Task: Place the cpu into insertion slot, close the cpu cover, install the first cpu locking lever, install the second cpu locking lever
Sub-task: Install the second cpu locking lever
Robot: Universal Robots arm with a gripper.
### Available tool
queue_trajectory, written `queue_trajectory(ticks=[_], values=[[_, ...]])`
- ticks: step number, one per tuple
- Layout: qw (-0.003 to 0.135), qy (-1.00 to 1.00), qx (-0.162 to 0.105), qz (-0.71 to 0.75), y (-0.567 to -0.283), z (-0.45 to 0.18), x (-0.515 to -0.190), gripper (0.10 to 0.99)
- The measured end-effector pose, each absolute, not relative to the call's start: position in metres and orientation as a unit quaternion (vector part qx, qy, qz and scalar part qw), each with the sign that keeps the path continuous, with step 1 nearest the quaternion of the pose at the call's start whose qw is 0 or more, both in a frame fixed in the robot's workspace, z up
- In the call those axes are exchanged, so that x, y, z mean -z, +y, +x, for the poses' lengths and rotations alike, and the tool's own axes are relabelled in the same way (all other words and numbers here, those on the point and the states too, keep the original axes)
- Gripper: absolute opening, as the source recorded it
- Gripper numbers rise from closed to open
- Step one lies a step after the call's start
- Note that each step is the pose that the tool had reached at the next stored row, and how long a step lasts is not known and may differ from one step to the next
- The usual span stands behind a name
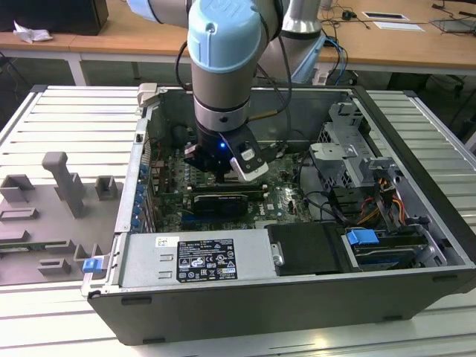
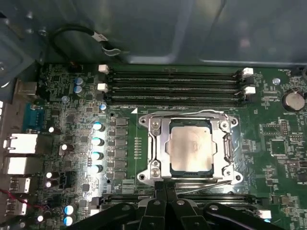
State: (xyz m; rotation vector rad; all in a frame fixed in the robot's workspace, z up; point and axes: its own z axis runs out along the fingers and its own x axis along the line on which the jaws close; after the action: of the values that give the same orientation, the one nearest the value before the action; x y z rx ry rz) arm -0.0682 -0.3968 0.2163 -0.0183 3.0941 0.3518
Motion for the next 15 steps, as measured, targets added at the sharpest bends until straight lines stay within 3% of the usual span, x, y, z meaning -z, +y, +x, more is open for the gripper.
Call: queue_trajectory(ticks=[15], values=[[0.014, 0.989, -0.145, -0.005, -0.402, -0.085, -0.201, 0.106]])
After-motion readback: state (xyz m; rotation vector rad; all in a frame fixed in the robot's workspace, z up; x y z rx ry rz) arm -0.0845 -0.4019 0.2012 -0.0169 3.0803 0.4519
